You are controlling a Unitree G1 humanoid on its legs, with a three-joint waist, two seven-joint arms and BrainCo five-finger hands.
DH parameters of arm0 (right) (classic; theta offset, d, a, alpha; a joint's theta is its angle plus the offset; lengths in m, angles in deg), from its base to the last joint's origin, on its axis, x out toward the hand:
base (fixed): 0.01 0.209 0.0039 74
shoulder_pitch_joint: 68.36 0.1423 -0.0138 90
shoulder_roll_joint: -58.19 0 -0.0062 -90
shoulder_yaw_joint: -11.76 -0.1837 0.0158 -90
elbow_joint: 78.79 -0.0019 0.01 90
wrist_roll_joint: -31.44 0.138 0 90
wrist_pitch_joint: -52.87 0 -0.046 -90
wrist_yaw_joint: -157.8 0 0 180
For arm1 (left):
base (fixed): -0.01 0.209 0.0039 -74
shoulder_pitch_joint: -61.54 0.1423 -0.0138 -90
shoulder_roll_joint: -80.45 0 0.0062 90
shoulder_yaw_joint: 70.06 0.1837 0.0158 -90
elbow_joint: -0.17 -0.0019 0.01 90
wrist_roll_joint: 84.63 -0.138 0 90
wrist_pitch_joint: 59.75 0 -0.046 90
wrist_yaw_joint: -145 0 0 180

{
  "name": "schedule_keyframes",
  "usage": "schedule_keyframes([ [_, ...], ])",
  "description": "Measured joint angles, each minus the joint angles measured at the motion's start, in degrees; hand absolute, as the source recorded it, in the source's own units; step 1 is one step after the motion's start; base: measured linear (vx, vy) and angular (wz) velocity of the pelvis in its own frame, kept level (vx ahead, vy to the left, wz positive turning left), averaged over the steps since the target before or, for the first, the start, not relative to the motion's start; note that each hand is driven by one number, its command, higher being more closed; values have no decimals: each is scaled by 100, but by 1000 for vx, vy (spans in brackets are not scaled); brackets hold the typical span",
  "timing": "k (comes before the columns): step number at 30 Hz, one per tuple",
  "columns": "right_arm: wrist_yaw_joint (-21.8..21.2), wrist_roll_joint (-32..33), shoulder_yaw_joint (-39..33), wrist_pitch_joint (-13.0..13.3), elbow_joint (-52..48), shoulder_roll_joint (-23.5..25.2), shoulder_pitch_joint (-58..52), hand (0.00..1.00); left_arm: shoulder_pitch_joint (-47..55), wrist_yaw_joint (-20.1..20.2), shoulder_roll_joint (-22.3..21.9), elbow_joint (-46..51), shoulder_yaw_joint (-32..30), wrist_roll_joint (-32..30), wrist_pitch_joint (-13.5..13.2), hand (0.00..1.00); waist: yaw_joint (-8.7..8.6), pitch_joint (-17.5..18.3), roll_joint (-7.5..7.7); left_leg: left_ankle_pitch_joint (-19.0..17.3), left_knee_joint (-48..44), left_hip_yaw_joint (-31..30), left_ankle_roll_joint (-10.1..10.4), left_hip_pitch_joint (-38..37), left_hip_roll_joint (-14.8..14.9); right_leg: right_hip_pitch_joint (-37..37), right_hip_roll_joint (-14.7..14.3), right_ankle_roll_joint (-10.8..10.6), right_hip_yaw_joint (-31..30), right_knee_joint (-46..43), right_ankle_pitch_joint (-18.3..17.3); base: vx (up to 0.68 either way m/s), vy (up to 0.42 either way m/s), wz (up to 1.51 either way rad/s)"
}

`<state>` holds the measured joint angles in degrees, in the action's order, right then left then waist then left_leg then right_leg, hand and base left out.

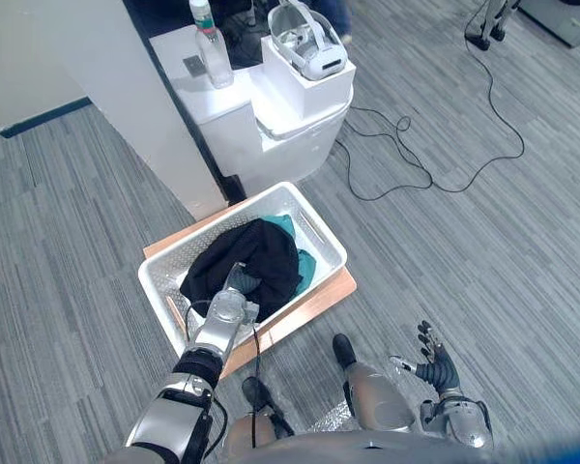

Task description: Tidy the bed and pick cloth on bed and put in laundry

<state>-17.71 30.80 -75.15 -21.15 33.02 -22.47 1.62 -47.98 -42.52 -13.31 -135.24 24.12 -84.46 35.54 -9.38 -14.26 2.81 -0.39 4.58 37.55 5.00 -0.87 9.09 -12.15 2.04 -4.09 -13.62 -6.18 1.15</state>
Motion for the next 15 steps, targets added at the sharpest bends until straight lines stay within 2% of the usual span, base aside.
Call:
schedule_keyframes([
  [2,-35,48,-2,18,-49,-64,-14,0,-132,107,73,6,-239,233,-125,0,-40,-27,-16,36,-13,219,17,-8,73,9,2,12,43,0,-11,18,-53,16],
  [5,-85,44,-4,41,-60,-59,-50,0,-244,298,331,243,-410,376,-430,0,-33,-25,-19,96,0,234,23,-113,96,127,4,25,96,1,-26,8,-32,10],
  [10,-173,-230,-5,39,-153,-37,-462,0,141,1498,655,1006,-495,607,-506,0,7,112,-96,114,131,-33,60,-581,70,715,49,69,355,31,-238,16,-13,24],
  [15,-260,-424,-10,-134,-177,-50,-627,0,892,2120,667,1336,-691,795,-433,0,44,473,-313,166,134,-213,99,-784,70,1098,91,86,557,167,-372,50,-22,22],
])
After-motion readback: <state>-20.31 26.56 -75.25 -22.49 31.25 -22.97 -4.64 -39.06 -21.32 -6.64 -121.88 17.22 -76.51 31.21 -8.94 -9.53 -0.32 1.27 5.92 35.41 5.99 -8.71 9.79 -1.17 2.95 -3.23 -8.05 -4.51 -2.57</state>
